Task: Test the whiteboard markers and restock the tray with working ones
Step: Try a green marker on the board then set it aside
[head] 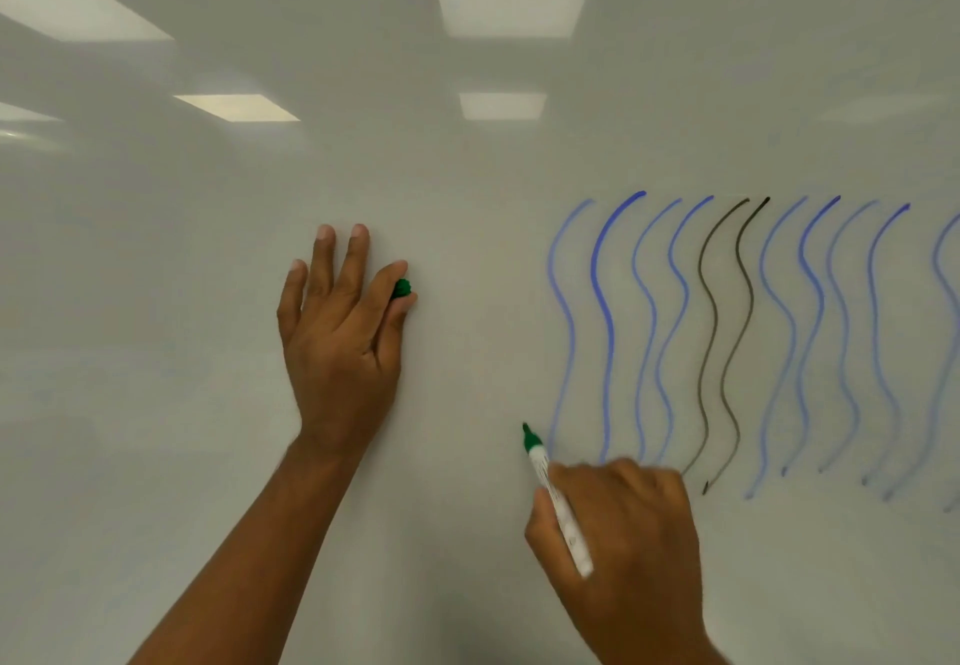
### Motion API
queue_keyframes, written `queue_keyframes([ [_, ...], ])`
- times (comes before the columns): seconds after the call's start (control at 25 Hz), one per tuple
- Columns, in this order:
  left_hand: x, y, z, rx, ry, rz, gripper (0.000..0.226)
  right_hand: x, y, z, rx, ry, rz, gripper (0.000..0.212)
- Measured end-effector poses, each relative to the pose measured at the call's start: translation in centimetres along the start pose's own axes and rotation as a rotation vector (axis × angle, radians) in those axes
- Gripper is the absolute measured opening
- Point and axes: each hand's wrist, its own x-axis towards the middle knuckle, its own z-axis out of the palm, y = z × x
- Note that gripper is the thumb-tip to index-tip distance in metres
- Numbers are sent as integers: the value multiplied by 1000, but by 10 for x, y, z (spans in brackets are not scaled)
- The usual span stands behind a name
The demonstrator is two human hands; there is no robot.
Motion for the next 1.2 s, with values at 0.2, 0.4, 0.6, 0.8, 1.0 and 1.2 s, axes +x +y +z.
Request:
queue_keyframes([
  [0.2,1,0,2,16,-2,12,36,-44,-20,14,-21,-77,70,16],
  [0.4,2,0,2,32,12,15,36,17,-12,-14,247,24,249,8],
  [0.6,1,1,2,32,15,20,37,119,-14,-32,377,251,255,10],
  [0.8,3,0,1,33,16,17,38,165,-6,-22,312,226,228,9],
  [1.0,1,1,3,26,14,23,38,161,-13,-15,163,174,121,14],
  [1.2,1,1,1,28,12,17,39,69,-9,-2,-20,34,-58,15],
])
